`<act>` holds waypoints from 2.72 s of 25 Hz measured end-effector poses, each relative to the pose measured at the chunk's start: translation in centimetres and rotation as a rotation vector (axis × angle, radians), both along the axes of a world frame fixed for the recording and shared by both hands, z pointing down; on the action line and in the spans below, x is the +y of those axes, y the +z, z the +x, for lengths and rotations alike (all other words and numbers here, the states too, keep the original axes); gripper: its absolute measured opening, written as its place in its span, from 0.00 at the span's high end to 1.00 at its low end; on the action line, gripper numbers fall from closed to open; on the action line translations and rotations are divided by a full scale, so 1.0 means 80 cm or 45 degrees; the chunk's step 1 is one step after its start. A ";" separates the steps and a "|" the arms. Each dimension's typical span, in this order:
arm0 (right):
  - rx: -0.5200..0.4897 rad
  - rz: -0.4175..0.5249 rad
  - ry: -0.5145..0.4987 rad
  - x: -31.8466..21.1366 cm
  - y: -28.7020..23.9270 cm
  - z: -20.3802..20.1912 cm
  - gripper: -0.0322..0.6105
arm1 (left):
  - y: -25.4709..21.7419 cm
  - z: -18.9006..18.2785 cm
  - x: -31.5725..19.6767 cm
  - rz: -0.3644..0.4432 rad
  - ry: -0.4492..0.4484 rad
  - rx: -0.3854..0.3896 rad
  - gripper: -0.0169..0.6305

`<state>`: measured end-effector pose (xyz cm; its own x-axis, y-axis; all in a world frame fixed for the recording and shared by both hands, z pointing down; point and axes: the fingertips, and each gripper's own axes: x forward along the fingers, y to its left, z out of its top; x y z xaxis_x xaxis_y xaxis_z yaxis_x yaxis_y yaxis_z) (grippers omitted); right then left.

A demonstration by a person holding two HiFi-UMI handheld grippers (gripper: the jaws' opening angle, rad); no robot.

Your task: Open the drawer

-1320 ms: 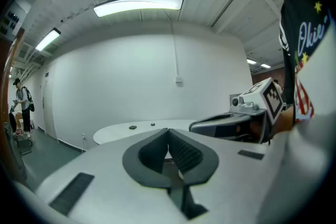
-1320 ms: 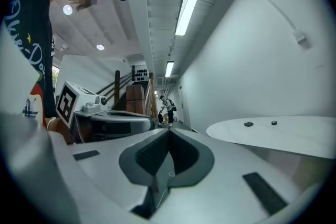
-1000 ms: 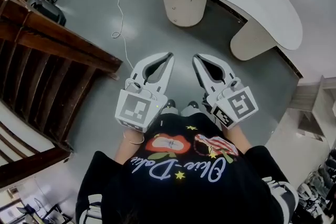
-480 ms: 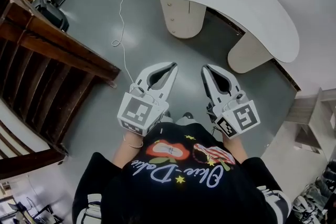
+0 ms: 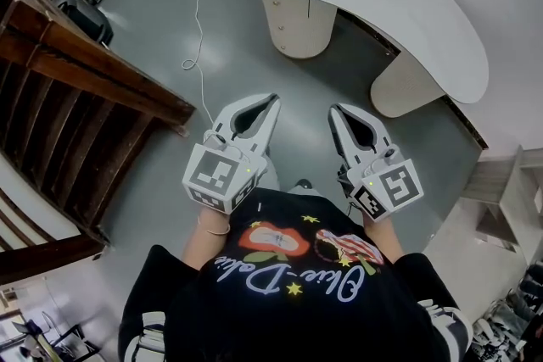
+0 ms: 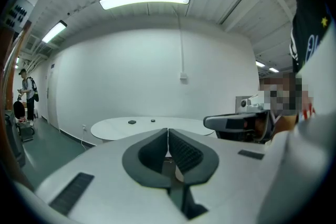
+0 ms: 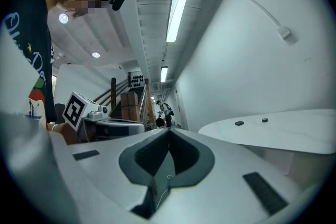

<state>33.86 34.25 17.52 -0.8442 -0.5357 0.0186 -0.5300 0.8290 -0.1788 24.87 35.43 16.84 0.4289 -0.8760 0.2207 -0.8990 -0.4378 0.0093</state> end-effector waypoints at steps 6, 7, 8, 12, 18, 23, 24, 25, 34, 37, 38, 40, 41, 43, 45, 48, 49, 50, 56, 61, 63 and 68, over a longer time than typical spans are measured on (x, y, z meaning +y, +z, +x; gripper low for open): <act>0.007 0.000 0.023 -0.031 -0.004 -0.032 0.95 | 0.002 -0.036 -0.035 0.002 0.023 0.006 0.97; 0.007 0.004 0.027 -0.038 -0.005 -0.039 0.95 | 0.001 -0.044 -0.043 0.005 0.027 0.007 0.97; 0.007 0.007 0.032 -0.045 -0.006 -0.047 0.95 | 0.000 -0.051 -0.051 0.009 0.030 0.007 0.97; 0.011 0.002 0.058 -0.075 -0.004 -0.073 0.95 | 0.003 -0.080 -0.087 0.002 0.052 0.008 0.97; 0.038 -0.001 0.093 -0.119 -0.004 -0.118 0.95 | 0.004 -0.125 -0.138 0.003 0.090 0.053 0.97; 0.043 -0.017 0.120 -0.154 0.000 -0.159 0.95 | 0.013 -0.168 -0.174 -0.015 0.099 0.050 0.97; 0.046 -0.021 0.125 -0.160 0.001 -0.168 0.95 | 0.015 -0.177 -0.180 -0.018 0.101 0.044 0.96; 0.050 -0.025 0.130 -0.166 0.002 -0.177 0.95 | 0.016 -0.187 -0.186 -0.021 0.102 0.038 0.96; 0.066 -0.043 0.186 -0.213 0.013 -0.244 0.95 | 0.030 -0.261 -0.234 -0.037 0.127 0.007 0.96; 0.073 -0.049 0.205 -0.224 0.018 -0.262 0.95 | 0.034 -0.281 -0.246 -0.042 0.138 0.006 0.96; 0.077 -0.053 0.212 -0.227 0.019 -0.267 0.95 | 0.036 -0.287 -0.249 -0.044 0.142 0.010 0.96; 0.086 -0.062 0.227 -0.234 0.022 -0.272 0.95 | 0.040 -0.293 -0.257 -0.054 0.152 0.024 0.96; 0.090 -0.067 0.235 -0.238 0.023 -0.272 0.95 | 0.043 -0.294 -0.261 -0.060 0.157 0.035 0.96; 0.096 -0.077 0.244 -0.247 0.025 -0.271 0.95 | 0.049 -0.296 -0.269 -0.072 0.160 0.054 0.96; 0.103 -0.086 0.249 -0.257 0.029 -0.272 0.95 | 0.055 -0.297 -0.279 -0.082 0.161 0.061 0.96; 0.107 -0.103 0.255 -0.277 0.035 -0.278 0.95 | 0.061 -0.301 -0.299 -0.096 0.176 0.075 0.96; 0.109 -0.109 0.255 -0.284 0.037 -0.278 0.95 | 0.064 -0.300 -0.306 -0.103 0.179 0.080 0.96; 0.114 -0.115 0.251 -0.290 0.039 -0.277 0.95 | 0.067 -0.298 -0.311 -0.111 0.178 0.086 0.96; 0.143 -0.119 0.198 -0.330 0.045 -0.272 0.95 | 0.075 -0.290 -0.343 -0.126 0.117 0.077 0.96; 0.154 -0.115 0.143 -0.368 0.048 -0.261 0.95 | 0.080 -0.271 -0.378 -0.126 0.090 0.075 0.96; 0.158 -0.126 0.114 -0.383 0.054 -0.255 0.95 | 0.084 -0.261 -0.393 -0.114 0.080 0.077 0.96; 0.179 -0.165 0.047 -0.425 0.081 -0.241 0.95 | 0.118 -0.245 -0.435 -0.178 0.010 0.072 0.96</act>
